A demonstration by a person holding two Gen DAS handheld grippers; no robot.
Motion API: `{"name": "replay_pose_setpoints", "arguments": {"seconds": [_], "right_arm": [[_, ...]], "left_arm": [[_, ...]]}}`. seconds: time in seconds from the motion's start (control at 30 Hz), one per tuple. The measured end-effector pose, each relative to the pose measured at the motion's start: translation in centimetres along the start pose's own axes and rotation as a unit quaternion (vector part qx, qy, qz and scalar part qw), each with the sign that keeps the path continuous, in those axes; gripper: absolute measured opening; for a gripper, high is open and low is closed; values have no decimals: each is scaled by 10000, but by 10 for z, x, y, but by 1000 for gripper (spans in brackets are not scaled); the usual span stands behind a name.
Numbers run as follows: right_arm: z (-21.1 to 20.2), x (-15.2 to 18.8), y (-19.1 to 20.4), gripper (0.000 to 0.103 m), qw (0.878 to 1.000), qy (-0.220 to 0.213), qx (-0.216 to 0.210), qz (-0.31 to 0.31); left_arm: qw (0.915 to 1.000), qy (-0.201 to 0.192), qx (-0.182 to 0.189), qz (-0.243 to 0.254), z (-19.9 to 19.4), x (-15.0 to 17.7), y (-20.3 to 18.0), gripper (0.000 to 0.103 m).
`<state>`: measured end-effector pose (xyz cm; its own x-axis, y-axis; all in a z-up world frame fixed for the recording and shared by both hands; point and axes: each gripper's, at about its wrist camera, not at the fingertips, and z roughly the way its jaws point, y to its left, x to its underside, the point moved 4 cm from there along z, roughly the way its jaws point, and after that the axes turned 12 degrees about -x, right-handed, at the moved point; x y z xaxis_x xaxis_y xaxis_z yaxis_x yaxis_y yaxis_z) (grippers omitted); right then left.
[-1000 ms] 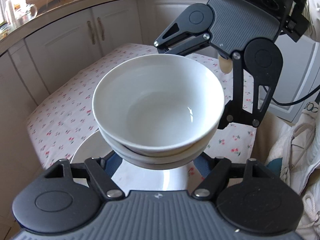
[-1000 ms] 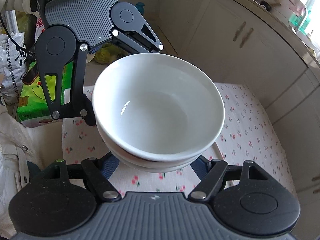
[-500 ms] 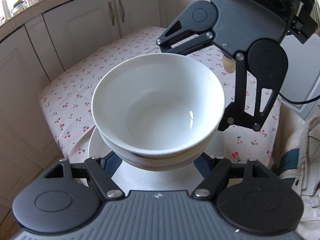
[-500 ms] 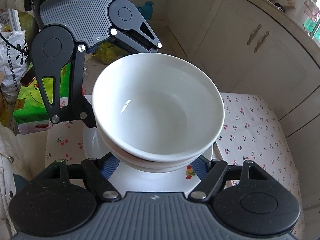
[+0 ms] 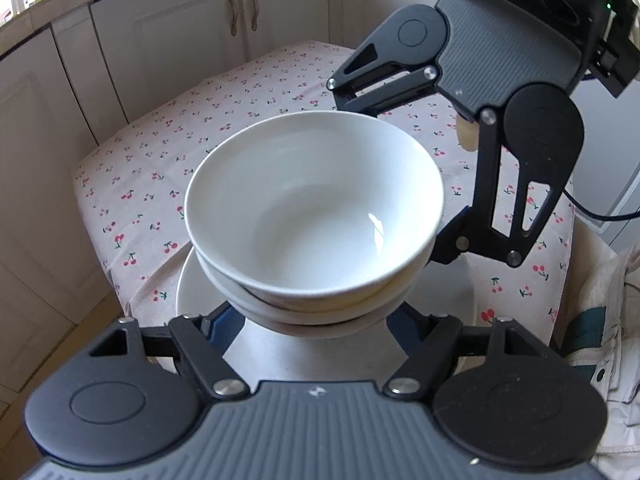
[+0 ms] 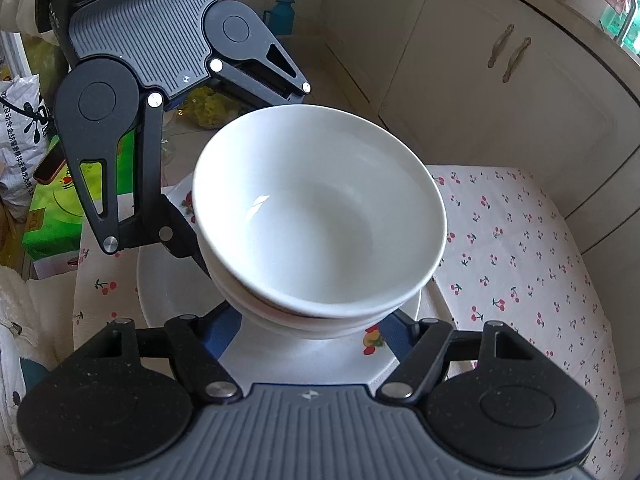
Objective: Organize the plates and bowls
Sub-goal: 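Lift the bowl stack with both grippers and carry it over the plate stack, then lower the bowl stack onto the plates and open both grippers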
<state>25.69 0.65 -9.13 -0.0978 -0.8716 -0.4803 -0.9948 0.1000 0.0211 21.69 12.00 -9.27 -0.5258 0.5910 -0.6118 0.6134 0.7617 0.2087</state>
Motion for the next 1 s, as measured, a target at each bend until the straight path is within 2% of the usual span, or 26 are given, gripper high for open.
{"name": "replay_pose_setpoints", "arguments": {"seconds": [0.5, 0.53, 0.6, 0.67, 0.87, 0.93, 1.0], "right_arm": [[2, 0, -1, 80, 9999, -21, 135, 103], [2, 0, 0, 82, 9997, -18, 199, 104], [1, 0, 2, 82, 9995, -26, 248, 179], [-1, 1, 3, 87, 9990, -27, 346, 270], [-14, 4, 10, 96, 9967, -85, 589, 545], [-19, 6, 15, 101, 9957, -130, 695, 599], [-25, 8, 21, 101, 9944, -188, 802, 659]], "left_arm": [[9998, -193, -76, -29, 0, 5, 1, 78], [9997, -216, -115, -24, -1, 5, 0, 78], [9992, -311, -250, 5, -4, 6, -2, 89], [9987, -387, -330, -32, -10, 7, -3, 94], [9973, -390, -625, -47, -26, 14, -12, 97], [9959, -372, -825, -71, -33, 18, -16, 97], [9941, -425, -982, -194, -43, 22, -19, 97]]}}
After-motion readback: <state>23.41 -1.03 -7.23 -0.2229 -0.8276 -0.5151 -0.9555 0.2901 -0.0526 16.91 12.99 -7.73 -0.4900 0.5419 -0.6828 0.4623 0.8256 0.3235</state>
